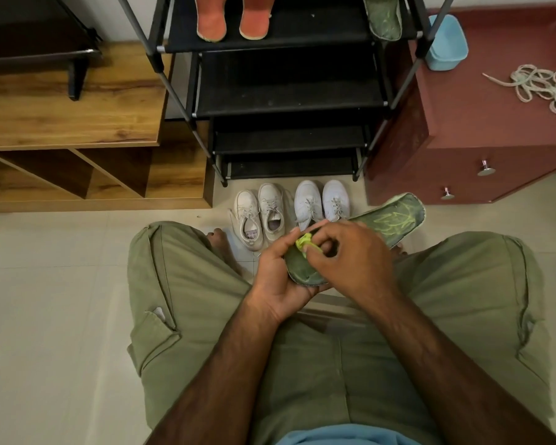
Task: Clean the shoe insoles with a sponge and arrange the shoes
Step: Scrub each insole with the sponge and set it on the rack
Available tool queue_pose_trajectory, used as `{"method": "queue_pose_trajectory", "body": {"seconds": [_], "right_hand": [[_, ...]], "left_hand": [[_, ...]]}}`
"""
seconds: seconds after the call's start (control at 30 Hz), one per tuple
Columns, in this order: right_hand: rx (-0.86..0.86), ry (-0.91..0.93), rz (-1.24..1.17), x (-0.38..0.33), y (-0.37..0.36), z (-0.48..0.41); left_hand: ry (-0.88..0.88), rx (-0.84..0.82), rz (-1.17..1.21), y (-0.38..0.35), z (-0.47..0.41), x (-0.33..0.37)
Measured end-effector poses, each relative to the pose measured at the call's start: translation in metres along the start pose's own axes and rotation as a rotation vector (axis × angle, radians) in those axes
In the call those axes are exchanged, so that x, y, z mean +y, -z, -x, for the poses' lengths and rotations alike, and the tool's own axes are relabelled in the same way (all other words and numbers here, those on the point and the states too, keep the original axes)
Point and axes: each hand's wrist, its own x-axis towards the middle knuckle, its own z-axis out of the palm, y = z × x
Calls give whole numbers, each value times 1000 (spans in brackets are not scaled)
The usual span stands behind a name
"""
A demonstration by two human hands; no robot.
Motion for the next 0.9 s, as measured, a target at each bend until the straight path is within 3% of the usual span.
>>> {"method": "queue_pose_trajectory", "body": {"seconds": [0.07, 0.2, 0.33, 0.47, 0.57, 0.73, 0.9], "right_hand": [[14, 10, -2, 1, -2, 1], [-115, 124, -91, -5, -5, 8], [32, 24, -39, 7, -3, -1], [-112, 125, -76, -1, -5, 4], [14, 46, -71, 6, -4, -2], [-102, 141, -83, -1, -6, 4], [-16, 58, -78, 6, -10, -1]], "left_hand": [[-3, 6, 3, -1, -1, -1], [-12, 4, -6, 1, 1, -2], [-8, 4, 6, 1, -2, -1], [12, 2, 11, 2, -3, -3], [13, 0, 22, 1, -2, -3], [10, 13, 3, 2, -2, -2], [-19, 18, -6, -2, 0, -1]]}}
